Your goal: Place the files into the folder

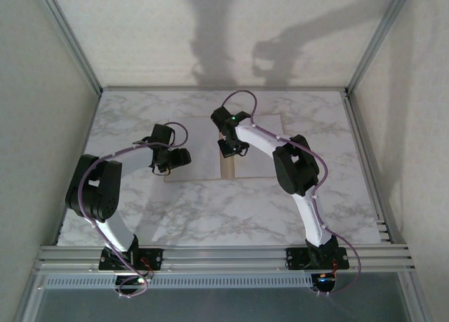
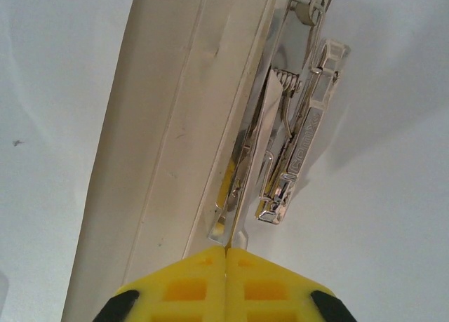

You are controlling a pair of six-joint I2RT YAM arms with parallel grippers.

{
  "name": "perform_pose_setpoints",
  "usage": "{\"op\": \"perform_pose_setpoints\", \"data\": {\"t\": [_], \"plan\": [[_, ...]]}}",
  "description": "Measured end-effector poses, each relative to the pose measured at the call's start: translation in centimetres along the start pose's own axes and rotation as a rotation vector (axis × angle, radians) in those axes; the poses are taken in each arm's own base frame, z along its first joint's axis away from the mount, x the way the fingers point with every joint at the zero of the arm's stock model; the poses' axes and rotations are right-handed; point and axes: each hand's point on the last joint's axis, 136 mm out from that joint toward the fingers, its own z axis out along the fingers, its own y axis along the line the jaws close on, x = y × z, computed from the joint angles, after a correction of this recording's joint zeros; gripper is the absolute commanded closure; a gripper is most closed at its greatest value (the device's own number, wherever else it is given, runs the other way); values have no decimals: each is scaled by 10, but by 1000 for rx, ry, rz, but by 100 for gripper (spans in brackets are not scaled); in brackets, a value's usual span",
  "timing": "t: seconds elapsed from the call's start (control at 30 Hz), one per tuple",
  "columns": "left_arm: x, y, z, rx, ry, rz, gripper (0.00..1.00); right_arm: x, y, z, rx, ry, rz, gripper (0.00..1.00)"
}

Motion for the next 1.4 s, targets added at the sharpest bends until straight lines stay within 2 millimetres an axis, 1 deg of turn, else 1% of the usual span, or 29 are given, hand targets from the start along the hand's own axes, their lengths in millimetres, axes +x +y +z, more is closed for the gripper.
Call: {"op": "perform_pose_setpoints", "data": {"t": [0.87,1.4], "plan": [[0,0,0,0,0,0,29,0,-3,0,36,-2,-10,96],[0,0,0,0,0,0,29,4,0,13,30,17,-9,97]]}}
